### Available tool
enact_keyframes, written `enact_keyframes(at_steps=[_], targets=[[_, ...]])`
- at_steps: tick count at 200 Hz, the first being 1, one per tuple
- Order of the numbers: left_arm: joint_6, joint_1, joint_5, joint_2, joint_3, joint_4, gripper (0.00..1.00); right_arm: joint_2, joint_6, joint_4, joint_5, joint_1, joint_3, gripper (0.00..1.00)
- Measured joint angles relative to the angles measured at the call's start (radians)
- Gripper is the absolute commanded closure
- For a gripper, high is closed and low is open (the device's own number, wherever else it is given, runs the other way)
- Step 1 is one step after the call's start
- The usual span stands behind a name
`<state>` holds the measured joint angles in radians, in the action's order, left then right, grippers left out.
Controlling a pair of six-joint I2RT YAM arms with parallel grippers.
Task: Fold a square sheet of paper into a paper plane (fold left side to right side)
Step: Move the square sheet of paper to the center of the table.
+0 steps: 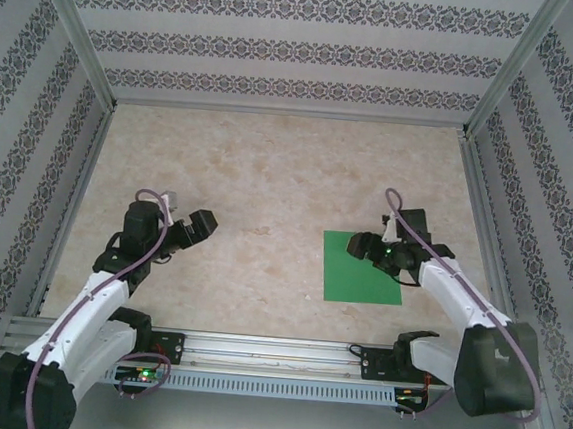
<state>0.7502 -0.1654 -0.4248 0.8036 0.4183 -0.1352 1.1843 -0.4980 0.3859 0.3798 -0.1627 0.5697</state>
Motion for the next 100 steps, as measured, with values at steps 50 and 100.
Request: enact_keyframes(at_steps=[50, 100], targets=[[0.037, -0.08, 0.036, 0.089, 0.0, 0.036, 0.0, 0.14, -0.043, -0.06, 0.013, -0.094, -0.001, 0.29], [0.041, -0.096, 0.08, 0.095, 0.0, 0.041, 0.0, 0.237, -0.14, -0.206, 0.013, -0.211, 0.023, 0.3]])
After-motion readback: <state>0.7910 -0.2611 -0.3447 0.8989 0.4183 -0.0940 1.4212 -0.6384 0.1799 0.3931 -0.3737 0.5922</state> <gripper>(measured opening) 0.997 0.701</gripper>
